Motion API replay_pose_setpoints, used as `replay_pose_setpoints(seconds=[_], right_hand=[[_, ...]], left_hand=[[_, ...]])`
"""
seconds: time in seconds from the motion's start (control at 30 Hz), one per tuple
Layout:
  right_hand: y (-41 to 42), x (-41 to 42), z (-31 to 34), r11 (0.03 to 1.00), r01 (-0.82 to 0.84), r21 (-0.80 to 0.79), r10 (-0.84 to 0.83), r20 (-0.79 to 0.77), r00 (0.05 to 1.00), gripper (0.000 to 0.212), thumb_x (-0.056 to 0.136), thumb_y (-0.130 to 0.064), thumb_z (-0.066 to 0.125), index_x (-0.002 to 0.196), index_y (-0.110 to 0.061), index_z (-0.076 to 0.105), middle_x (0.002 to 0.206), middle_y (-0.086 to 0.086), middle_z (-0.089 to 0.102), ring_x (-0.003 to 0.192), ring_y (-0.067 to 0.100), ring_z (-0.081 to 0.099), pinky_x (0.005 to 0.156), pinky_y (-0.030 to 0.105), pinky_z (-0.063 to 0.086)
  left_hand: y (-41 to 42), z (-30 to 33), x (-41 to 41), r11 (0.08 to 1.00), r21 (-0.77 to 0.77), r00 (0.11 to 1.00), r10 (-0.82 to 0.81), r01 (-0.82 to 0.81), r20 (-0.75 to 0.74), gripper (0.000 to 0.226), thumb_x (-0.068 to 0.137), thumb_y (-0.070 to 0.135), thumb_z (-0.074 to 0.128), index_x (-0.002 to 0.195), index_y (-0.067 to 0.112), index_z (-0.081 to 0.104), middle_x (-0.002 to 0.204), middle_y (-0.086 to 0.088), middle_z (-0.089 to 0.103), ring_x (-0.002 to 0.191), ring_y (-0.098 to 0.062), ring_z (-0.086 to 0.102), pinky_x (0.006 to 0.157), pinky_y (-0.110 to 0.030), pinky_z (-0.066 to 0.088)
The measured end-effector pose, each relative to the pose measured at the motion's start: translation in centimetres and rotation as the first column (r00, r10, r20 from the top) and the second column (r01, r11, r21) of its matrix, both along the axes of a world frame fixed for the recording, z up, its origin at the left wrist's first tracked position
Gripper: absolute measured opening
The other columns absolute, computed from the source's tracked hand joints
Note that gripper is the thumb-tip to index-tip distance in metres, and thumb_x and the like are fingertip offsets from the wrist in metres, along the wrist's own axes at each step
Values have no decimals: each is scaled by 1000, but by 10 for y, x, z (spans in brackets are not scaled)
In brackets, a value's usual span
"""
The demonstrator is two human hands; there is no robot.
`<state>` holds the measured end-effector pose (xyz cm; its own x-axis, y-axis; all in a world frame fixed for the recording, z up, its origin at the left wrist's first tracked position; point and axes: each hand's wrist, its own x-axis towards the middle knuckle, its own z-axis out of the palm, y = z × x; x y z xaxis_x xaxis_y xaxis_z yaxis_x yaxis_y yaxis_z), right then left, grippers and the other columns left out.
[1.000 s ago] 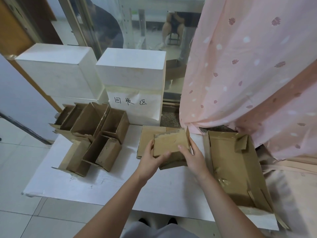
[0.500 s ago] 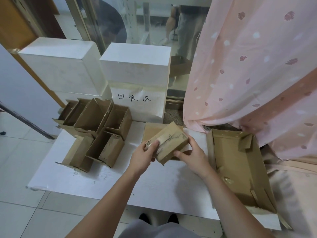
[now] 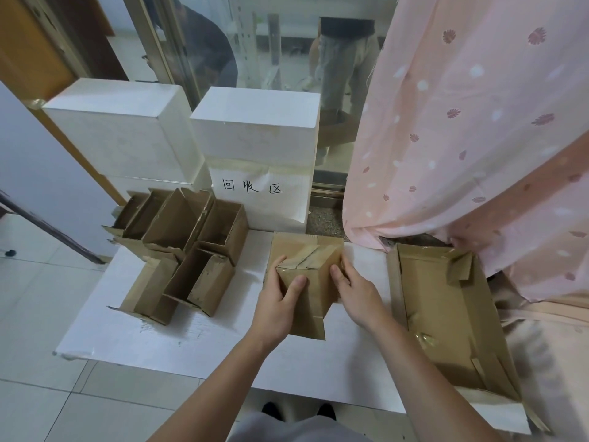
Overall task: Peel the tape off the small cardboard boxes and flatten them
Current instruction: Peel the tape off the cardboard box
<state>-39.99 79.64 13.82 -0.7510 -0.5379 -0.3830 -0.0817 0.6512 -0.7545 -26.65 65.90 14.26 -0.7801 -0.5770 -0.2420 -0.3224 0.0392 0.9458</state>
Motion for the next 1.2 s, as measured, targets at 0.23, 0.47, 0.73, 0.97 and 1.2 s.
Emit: replay_pose_setpoints(seconds=[0.23, 0.47, 0.73, 0.97, 1.2], right_hand=[[-6, 26, 11, 963, -135, -231, 101, -153, 983, 73, 92, -78, 35, 157, -49, 17, 169, -18, 3, 152, -3, 5, 123, 28, 15], [-2, 26, 6, 955, -86, -285, 66, -80, 995, 71, 92, -66, 54, 152, -57, 19, 165, -16, 26, 150, -1, 23, 124, 37, 25], [5, 25, 20, 927, -29, -374, 35, 11, 999, 69, 103, -36, 57, 158, -45, 17, 140, -28, 53, 125, -12, 52, 101, 7, 40], [14, 21, 17, 943, -21, -331, -1, -65, 998, 45, 97, -42, 66, 134, -52, 43, 126, -26, 61, 108, -3, 64, 91, 20, 50], [13, 20, 8, 974, 3, -225, -30, -113, 993, 36, 87, -51, 73, 118, -37, 59, 107, -12, 68, 99, 3, 62, 82, 20, 48]], left_hand=[[3, -1, -5, 995, -66, 995, 82, -79, 50, 54, 101, 50, 59, 149, 37, 39, 120, 25, 61, 107, 13, 57, 81, -7, 44], [3, 1, -2, 989, -144, 996, -16, 29, 89, 71, 96, 68, 50, 159, 49, 23, 144, 18, 59, 126, -1, 57, 108, -38, 47], [-1, 8, -1, 953, -248, 985, -160, 173, 70, 87, 90, 76, 49, 160, 54, 3, 150, 18, 42, 136, -2, 45, 112, -40, 45], [3, 11, -1, 932, -280, 969, -198, 232, 145, 81, 102, 52, 54, 164, 44, 2, 134, 7, 63, 105, -7, 60, 79, -12, 42], [11, 20, -4, 906, -291, 937, -235, 308, 259, 129, 67, 71, 81, 163, 37, 1, 137, 15, 56, 121, -9, 58, 96, -30, 52]])
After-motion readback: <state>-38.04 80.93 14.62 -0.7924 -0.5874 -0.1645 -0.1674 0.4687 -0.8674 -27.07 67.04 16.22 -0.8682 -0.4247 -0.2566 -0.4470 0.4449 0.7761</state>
